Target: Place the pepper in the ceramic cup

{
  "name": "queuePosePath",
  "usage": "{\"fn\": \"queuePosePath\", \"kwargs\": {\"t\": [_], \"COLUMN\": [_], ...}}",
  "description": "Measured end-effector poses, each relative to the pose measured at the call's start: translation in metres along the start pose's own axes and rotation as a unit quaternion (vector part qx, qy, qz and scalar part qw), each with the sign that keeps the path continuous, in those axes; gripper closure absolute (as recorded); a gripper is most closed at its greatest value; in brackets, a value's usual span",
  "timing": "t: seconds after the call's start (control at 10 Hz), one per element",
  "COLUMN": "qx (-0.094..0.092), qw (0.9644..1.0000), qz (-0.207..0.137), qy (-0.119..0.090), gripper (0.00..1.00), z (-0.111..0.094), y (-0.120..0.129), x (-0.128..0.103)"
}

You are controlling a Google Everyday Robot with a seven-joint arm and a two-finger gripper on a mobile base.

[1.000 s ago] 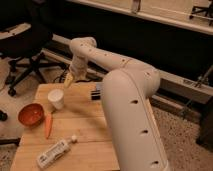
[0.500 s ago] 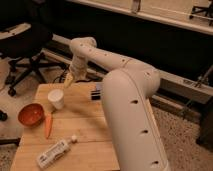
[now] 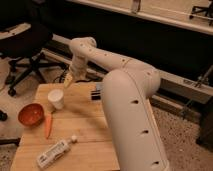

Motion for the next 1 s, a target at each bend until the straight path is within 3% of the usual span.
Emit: {"fn": "queuePosePath", "kwargs": {"t": [0.2,0.3,0.4,0.7,0.9,1.0], "qx": [-0.034,-0.041,-0.035,0.030,0.068,0.077], "qw": [0.9992,0.9987,0.9990,0.9989,0.9961,0.9948], "qz": [-0.022,-0.030,-0.028,-0.005,-0.006,-0.014], "qy": [-0.002,0.003,0.008,0.036,0.056,0.064], "gripper": [0.20,0.20,0.20,0.20,0.20,0.20], "z": [-0.001,-0.003,-0.004,-0.007,0.004,0.012], "y": [0.038,0.059,0.067,0.092,0.141,0.162], "x": [0.003,0.009,0.015,0.046,0.066,0.072]}}
